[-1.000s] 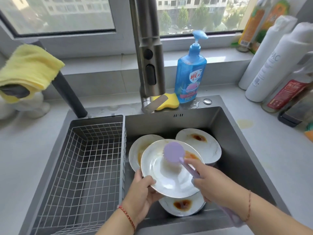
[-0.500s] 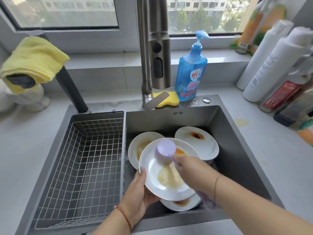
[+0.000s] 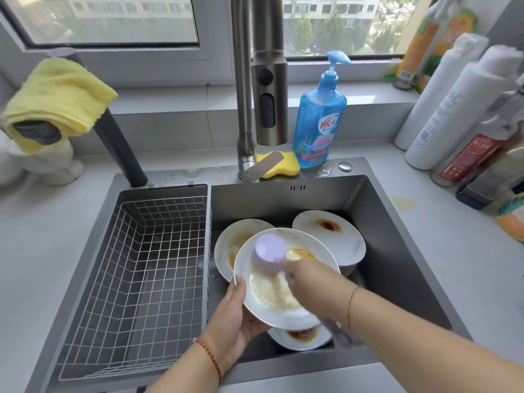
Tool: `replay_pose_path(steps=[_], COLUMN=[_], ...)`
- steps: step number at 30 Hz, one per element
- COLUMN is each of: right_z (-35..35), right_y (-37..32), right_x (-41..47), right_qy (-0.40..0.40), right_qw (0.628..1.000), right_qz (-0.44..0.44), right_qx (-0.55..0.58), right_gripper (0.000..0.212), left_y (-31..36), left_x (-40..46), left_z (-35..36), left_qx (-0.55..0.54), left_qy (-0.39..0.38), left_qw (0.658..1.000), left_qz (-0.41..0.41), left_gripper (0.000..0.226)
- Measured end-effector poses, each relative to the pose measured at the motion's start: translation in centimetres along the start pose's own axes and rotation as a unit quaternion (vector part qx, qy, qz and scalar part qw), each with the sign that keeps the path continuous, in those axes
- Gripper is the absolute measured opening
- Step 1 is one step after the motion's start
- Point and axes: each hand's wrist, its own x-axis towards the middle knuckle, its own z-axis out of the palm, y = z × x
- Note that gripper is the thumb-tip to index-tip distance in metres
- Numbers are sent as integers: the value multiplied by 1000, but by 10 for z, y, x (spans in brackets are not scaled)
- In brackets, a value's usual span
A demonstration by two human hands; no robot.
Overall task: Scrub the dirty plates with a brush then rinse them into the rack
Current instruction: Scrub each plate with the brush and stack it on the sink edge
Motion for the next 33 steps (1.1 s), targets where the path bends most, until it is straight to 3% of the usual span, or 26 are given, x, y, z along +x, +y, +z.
replay_pose_path(steps=[2,6,9,13,18,24,27,33], right_z=[-10,-15,-2,12,8,22,16,-1], right_y=[18,40,23,-8,-1,-22,-22,3], right_x=[3,-30,-48,-23,14,-3,-5,16], right_qy=[17,-72,-119,-55,80,-20,-17,25], right_qw=[999,993,991,997,995,992,990,996], right_qz=[23,19,-33,-45,45,9,7,82], right_qx=[-20,-97,-40,33,39,123,142,20], right_gripper=[32,31,33,32,31,39,38,46], left_y=[0,1,0,-2,0,-1,-2,-1], left_x=[1,3,3,3,4,6,7,4], left_z=[-2,-3,-4,-4,-5,-7,-8,-9], left_qx=[-17,-21,-9,17,0,5,8,3], left_qy=[5,20,23,10,7,1,3,7], left_qw=[1000,1000,1000,1000,1000,1000,1000,1000], left_qz=[2,6,3,2,-7,0,5,14], left_gripper=[46,44,42,44,47,56,55,45])
